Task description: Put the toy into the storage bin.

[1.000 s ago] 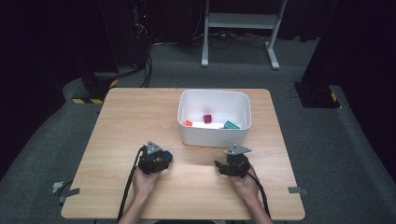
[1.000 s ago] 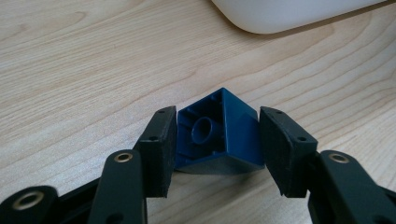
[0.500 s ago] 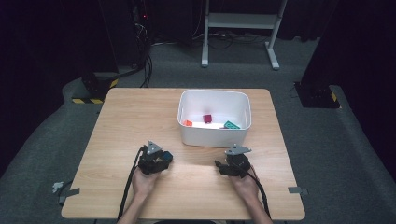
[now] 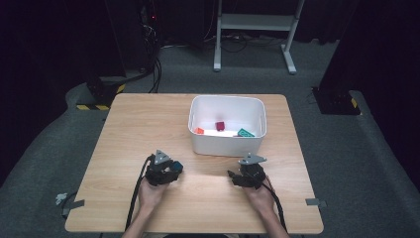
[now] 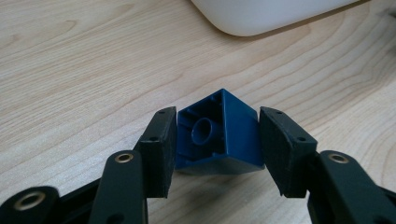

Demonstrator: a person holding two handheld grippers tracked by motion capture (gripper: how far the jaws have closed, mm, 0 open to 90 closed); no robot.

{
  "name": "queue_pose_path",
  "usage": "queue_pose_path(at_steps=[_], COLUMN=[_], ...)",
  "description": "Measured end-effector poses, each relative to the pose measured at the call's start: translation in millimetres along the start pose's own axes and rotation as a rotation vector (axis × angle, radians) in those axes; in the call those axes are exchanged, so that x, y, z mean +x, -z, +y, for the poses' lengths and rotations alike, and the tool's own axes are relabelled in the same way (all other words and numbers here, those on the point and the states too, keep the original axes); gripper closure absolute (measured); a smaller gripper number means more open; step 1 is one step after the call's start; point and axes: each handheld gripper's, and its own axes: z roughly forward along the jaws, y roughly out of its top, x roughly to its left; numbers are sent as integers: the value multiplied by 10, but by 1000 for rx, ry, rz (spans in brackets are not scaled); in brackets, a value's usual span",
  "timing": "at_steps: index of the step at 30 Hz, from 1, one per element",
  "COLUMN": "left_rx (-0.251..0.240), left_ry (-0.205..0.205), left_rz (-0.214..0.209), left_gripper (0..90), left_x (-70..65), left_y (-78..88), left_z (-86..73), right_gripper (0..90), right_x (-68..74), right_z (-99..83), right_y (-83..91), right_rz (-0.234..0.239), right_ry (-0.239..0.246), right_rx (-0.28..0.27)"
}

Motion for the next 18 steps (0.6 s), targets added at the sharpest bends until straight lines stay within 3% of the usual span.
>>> queue_pose_path(at_steps=[7,18], left_rx=[-15,-12], left_ry=[7,-23], left_rz=[-38,-79], left_gripper=[485,484], left_x=[-27,-89], left_y=[61,186], left_z=[72,225], right_gripper=[364,363], right_x=[0,0], right_z=[0,0], right_y=[0,0], right_rz=[1,1], right_ry=[-1,0], right_rx=[1,0])
